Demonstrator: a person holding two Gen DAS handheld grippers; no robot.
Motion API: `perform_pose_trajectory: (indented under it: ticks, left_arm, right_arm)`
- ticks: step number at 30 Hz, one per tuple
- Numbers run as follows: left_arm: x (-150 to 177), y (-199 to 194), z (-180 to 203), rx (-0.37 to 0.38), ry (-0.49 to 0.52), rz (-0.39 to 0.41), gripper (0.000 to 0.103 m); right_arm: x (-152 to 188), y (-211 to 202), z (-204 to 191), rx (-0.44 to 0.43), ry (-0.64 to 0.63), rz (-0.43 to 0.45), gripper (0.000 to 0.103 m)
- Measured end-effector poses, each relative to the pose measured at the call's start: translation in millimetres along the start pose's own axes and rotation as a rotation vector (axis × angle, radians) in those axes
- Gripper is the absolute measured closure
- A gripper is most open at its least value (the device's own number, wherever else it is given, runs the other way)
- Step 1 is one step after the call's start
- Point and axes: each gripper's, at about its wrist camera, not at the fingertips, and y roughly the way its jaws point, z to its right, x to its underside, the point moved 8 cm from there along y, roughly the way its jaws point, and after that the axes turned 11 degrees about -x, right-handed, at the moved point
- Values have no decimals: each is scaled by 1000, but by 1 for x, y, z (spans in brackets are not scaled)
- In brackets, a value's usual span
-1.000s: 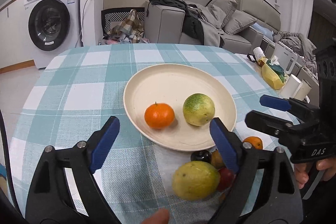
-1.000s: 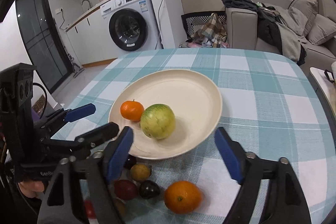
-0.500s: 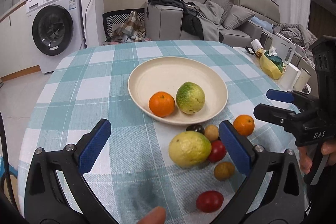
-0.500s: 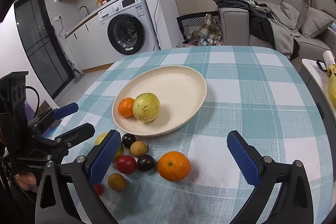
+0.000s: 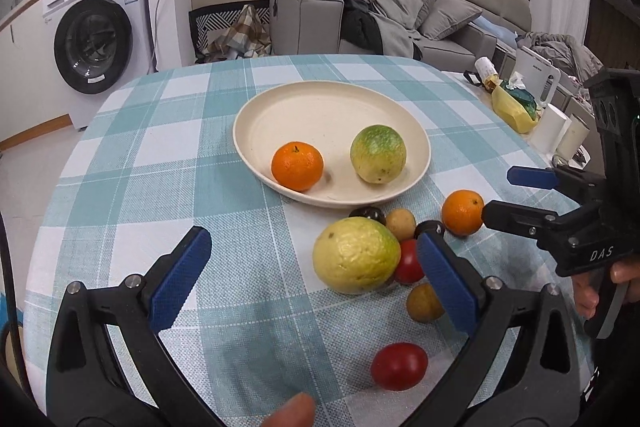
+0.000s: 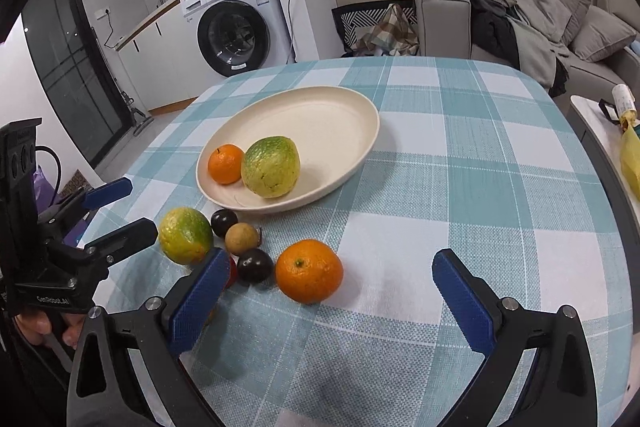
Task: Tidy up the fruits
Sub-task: 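Move both tools back toward the remaining fruits, then grasp the yellow citrus with the left tool while the right tool grasps the orange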
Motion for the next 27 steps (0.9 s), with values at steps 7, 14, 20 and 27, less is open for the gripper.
perform_pose_trajectory:
  ticks: [7,14,20,27]
  left_arm:
    - [6,13,5,15,-5,-33,1]
    - [8,22,1,26,-26,-53,1]
    - [11,28,3,48,-42,-76,1]
    - [13,33,6,67,-43,-87,2]
  right_arm:
    - [11,11,0,-15,17,-45,1]
    - [18,20,0,-31,20,-73,18]
    - [19,22,0,-39,21,-74,23]
    - [17,23,1,-43,26,-66,27]
